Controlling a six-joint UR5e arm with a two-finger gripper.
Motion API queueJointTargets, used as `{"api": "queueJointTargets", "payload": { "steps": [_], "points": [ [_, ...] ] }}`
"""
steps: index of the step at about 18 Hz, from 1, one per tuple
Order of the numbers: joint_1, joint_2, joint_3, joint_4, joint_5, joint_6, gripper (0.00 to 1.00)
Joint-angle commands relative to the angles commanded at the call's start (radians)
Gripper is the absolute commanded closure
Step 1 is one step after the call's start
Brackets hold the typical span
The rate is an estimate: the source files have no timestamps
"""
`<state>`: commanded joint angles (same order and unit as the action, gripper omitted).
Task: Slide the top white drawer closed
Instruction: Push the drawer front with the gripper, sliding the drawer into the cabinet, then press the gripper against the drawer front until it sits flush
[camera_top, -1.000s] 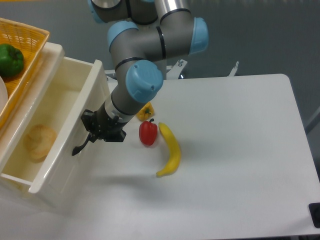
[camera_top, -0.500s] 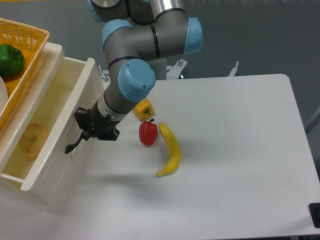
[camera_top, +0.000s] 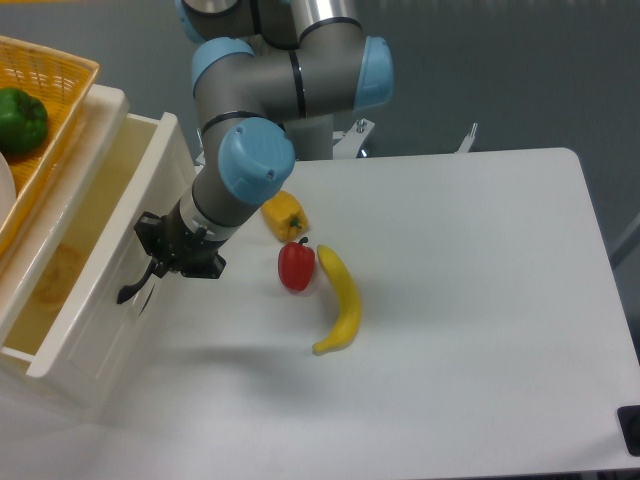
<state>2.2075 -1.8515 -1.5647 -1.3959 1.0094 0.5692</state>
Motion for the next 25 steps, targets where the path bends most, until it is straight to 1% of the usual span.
{"api": "queueJointTargets", "payload": {
  "steps": [13,25],
  "points": [
    [-0.043,-0.002,0.0,0.002,0.0,-0.02,0.9],
    [-0.046,-0.003,0.0,0.003,0.0,-0.022,0.9]
  ]
}}
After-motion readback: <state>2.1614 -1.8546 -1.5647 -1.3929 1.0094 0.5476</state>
